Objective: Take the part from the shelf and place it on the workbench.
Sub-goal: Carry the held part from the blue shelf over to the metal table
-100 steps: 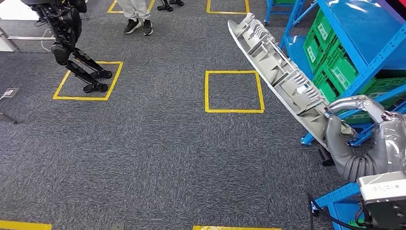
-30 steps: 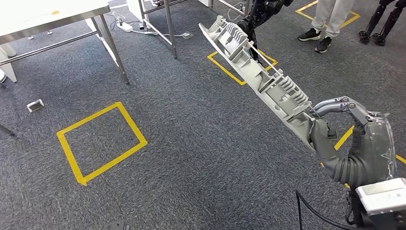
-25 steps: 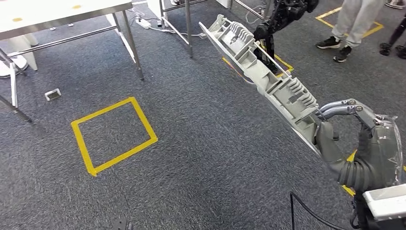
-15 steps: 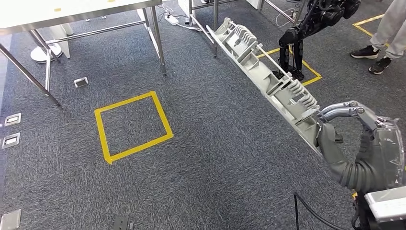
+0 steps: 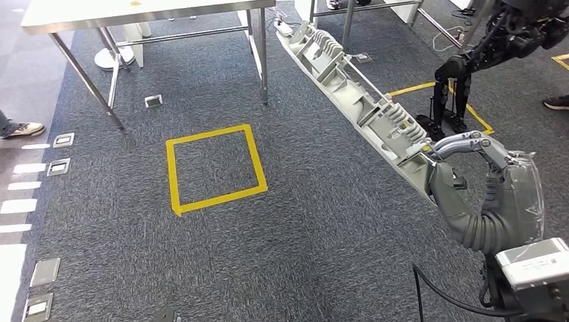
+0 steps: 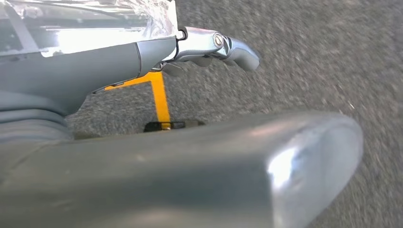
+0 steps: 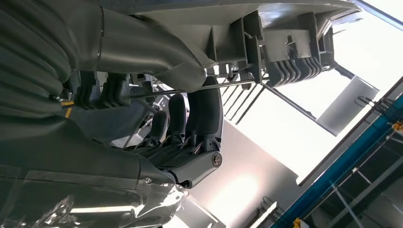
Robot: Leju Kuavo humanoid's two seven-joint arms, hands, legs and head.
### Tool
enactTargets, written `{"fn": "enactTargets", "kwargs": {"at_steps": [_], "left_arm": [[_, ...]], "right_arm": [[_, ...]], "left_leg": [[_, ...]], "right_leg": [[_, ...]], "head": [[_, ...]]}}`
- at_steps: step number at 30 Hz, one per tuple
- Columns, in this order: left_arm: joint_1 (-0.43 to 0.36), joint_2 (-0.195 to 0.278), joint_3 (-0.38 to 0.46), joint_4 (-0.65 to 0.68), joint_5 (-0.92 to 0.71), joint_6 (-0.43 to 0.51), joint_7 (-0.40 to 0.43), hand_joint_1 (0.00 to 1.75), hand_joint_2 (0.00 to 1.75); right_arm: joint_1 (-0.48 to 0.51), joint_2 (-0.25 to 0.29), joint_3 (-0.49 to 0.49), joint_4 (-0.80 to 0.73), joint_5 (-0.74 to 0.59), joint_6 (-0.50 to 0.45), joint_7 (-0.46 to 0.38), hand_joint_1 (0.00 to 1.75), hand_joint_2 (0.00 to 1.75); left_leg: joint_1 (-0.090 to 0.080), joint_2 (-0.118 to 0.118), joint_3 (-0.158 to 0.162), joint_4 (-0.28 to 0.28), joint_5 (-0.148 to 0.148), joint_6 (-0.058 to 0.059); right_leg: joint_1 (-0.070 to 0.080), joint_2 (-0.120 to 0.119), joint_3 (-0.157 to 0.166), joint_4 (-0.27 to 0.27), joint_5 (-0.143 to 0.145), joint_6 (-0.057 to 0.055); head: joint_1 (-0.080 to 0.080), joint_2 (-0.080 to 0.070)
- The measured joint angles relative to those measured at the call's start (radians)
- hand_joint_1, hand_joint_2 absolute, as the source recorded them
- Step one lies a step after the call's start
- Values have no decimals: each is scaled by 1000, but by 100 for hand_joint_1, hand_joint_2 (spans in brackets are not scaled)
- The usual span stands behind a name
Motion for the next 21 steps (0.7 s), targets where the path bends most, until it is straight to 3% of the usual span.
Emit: {"fn": "enactTargets", "kwargs": {"at_steps": [1, 3, 5, 6, 7, 8, 9, 11, 13, 15, 16, 18, 20, 21], "left_arm": [[2, 0, 0, 0, 0, 0, 0, 0, 0], [2, 1, 0, 0, 0, 1, 0, 0, 0], [-1, 1, 0, 0, 0, 0, 0, 0, 0], [-1, 0, 0, 0, 0, 0, 0, 0, 0], [0, 0, 0, 0, 0, 0, 0, 0, 0], [1, 0, 0, 0, 0, 0, 0, 0, 0], [1, -1, 0, 0, 0, 0, 0, 0, 0], [1, -1, 0, 0, 0, 0, 0, 0, 0], [1, -2, 0, 0, 2, 0, 0, 0, 0], [6, -1, 0, 0, 8, -6, 2, 0, 0], [8, 0, 0, 0, 12, -10, 4, 0, 0], [10, 2, 0, 0, 18, -20, 8, 0, 0], [9, 3, 0, 0, 20, -28, 12, 0, 0], [9, 3, 0, 0, 20, -32, 14, 0, 0]], "right_arm": [[-1, 0, 0, 1, -1, 1, 0, 175, 175], [-3, 0, 0, 3, -2, 2, 0, 175, 175], [-3, 1, 0, 6, -2, 3, 0, 175, 175], [-3, 1, 1, 7, -3, 3, 0, 175, 175], [-2, 2, 3, 9, -3, 4, 0, 175, 175], [-2, 2, 4, 11, -4, 4, 0, 175, 175], [-2, 2, 5, 12, -4, 4, 0, 175, 175], [-2, 2, 7, 14, -10, 3, -2, 175, 175], [-2, 3, 8, 16, -30, -2, -11, 175, 175], [-2, 5, 9, 18, -65, -6, -24, 175, 175], [-2, 5, 10, 19, -80, -7, -31, 175, 175], [1, 7, 13, 20, -99, -8, -40, 175, 175], [6, 9, 15, 21, -106, -11, -45, 175, 175], [9, 10, 15, 22, -109, -13, -47, 175, 175]], "left_leg": [[3, -13, 1, -6, 3, 6], [9, -36, 6, -16, 9, 16], [11, -61, 6, -17, 10, 21], [11, -74, 6, -16, 9, 22], [11, -88, 7, -14, 8, 22], [11, -102, 8, -12, 7, 22], [12, -116, 9, -8, 5, 21], [12, -140, 7, 3, -2, 14], [13, -157, -1, 11, -4, 4], [17, -170, -7, 12, -3, -8], [17, -167, -9, 13, -6, -13], [15, -131, -26, 54, -33, -26], [18, -85, -78, 169, -81, -37], [21, -75, -108, 231, -99, -41]], "right_leg": [[-1, 4, 2, 3, -7, 5], [-4, 48, -20, 57, -44, 10], [-6, 99, -85, 185, -100, 10], [-5, 108, -119, 243, -116, 11], [-5, 112, -142, 275, -113, 11], [-5, 114, -148, 268, -91, 10], [-5, 117, -136, 225, -52, 9], [-9, 150, -90, 99, 17, 6], [-10, 180, -62, 30, 34, 1], [-9, 177, -58, 22, 29, -6], [-10, 172, -55, 18, 29, -11], [-14, 159, -44, 10, 27, -24], [-13, 149, -31, 6, 14, -31], [-13, 143, -23, 6, 6, -31]], "head": [[3, 0], [10, 0], [22, 0], [27, 0], [30, 0], [33, 0], [36, 0], [42, 0], [45, 0], [44, 0], [43, 0], [34, 0], [20, 0], [15, 0]]}}
